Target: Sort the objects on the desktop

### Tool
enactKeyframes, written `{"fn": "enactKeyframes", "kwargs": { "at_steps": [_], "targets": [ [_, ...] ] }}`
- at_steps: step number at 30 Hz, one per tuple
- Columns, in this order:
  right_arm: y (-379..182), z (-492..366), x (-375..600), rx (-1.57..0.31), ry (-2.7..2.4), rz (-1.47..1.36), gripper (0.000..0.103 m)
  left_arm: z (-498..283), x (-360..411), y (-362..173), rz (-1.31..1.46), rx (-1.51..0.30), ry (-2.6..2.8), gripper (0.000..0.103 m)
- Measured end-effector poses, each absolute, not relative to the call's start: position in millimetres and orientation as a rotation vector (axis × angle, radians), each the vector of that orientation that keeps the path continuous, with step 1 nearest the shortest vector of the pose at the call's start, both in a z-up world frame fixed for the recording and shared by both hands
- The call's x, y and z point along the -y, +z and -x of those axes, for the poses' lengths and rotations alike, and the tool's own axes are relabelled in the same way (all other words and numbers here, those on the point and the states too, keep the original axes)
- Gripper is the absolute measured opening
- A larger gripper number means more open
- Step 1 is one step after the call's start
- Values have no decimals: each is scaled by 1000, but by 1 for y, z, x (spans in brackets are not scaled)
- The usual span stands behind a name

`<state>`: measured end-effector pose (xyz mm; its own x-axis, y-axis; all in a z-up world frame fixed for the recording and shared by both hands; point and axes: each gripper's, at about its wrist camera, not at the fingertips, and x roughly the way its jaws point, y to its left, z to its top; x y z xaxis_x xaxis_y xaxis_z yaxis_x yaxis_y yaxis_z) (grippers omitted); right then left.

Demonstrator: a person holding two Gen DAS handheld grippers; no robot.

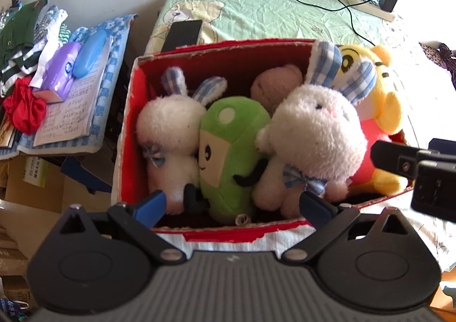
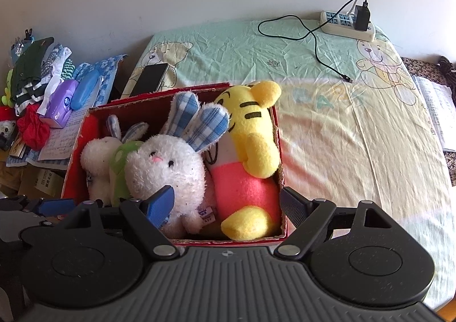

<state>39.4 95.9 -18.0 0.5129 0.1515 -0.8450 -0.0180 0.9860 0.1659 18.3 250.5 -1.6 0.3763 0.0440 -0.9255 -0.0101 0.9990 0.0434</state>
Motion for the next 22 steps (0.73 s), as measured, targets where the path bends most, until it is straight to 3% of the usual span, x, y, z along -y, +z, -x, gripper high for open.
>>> {"fn": "enactKeyframes", "kwargs": {
  "at_steps": [22],
  "targets": [
    [-20, -46, -113, -1020, 109, -123, 83, -22, -263, -1, -32, -1147, 65, 99]
  ]
}}
